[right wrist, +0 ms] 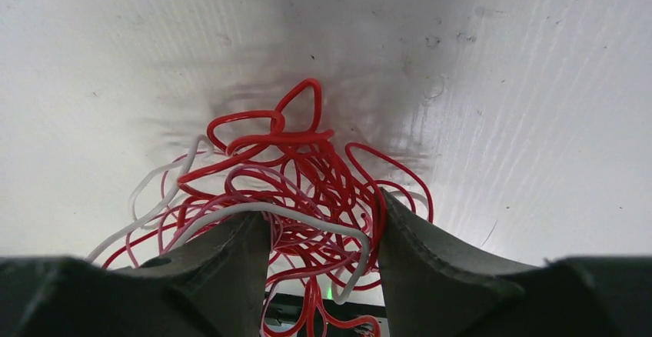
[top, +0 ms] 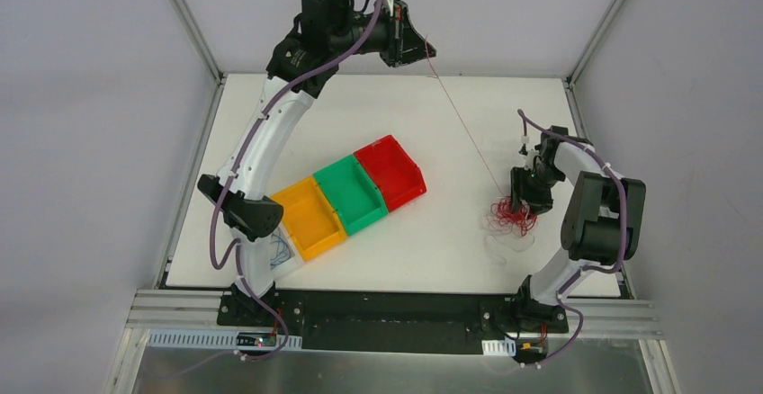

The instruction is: Untangle the cables

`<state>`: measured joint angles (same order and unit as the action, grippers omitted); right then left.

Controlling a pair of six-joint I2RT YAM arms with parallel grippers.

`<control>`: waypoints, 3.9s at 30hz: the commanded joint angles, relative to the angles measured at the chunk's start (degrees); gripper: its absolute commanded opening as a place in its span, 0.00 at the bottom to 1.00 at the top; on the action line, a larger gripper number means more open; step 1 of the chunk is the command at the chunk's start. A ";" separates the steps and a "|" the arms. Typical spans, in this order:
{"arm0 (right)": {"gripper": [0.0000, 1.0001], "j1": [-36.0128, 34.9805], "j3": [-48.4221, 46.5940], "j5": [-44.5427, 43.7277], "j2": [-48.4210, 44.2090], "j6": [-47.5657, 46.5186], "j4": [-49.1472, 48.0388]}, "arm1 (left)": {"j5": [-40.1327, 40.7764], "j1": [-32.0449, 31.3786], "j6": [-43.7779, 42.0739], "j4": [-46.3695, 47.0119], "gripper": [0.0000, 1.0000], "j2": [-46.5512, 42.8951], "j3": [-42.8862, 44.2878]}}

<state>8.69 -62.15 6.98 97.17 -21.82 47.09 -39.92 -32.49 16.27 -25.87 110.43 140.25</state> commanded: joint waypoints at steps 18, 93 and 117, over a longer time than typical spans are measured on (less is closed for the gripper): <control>0.18 8.17 -5.96 8.77 -0.37 -14.59 15.86 | 22.97 14.63 -11.95 13.10 0.00 -12.14 8.95; 0.00 -1.31 -9.74 21.76 -20.46 11.31 16.94 | -10.10 -20.30 13.35 26.13 0.50 18.66 -21.77; 0.07 -1.17 -6.76 25.38 -26.23 10.92 12.73 | -15.75 -20.75 17.47 31.92 0.00 18.10 -22.12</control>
<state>7.77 -69.87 29.17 72.44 -10.33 61.45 -51.86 -52.38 32.23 1.08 129.47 118.26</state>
